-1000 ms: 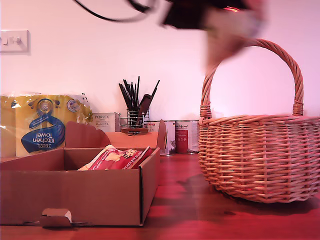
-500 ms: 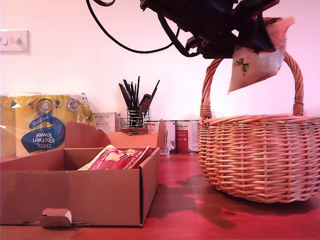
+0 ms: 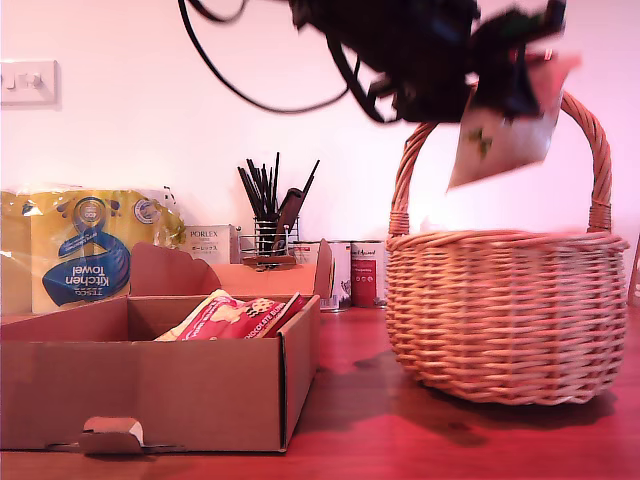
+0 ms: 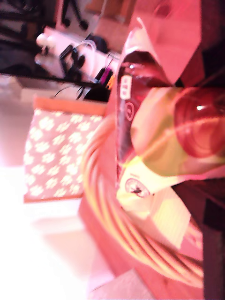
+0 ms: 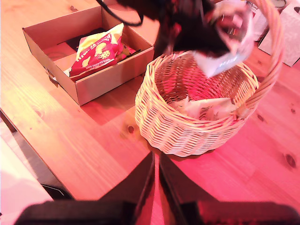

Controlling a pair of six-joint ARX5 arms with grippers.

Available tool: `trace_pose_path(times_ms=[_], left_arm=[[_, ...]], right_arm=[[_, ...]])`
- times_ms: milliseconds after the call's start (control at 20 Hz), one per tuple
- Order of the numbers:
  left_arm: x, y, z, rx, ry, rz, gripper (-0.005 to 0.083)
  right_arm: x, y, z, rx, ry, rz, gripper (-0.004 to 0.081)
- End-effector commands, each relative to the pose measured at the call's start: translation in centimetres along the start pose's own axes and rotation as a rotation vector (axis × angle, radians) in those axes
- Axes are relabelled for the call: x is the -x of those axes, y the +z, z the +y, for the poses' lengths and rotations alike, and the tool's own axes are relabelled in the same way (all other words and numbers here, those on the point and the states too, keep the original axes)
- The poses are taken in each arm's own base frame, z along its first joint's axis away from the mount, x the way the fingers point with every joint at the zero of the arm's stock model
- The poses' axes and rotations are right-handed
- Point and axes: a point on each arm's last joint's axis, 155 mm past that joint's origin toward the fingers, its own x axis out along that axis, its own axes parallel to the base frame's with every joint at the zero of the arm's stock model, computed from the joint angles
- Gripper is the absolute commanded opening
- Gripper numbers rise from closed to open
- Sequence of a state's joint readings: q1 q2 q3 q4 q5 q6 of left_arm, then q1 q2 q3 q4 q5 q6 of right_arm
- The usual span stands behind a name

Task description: Move the bags of Easter eggs from the cardboard box on the left into the woven basket on the right side.

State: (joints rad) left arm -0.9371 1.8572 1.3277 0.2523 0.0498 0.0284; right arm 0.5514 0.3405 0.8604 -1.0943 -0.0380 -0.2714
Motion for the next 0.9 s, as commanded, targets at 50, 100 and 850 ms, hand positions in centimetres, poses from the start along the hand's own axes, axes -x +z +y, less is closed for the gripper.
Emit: trace_pose_path(times_ms=[50, 100, 850], left_arm=[[-1.2, -1.8, 0.1, -0.004, 0.008, 0.025, 0.0255], [-1.4, -2.0, 0.3, -0.004, 0.018, 0.027, 0.0255], [-2.4, -1.3, 1.0, -0.015, 0.095, -0.050, 0.0562]], right_arm=[[0.3, 0.3, -0.1, 0.016, -0.006, -0.015, -0.0013], [0.3, 0.3, -0.1, 0.016, -0.004, -0.015, -0.0013], [0.3, 0.3, -0.1, 0.042, -0.004, -0.016, -0.0013]])
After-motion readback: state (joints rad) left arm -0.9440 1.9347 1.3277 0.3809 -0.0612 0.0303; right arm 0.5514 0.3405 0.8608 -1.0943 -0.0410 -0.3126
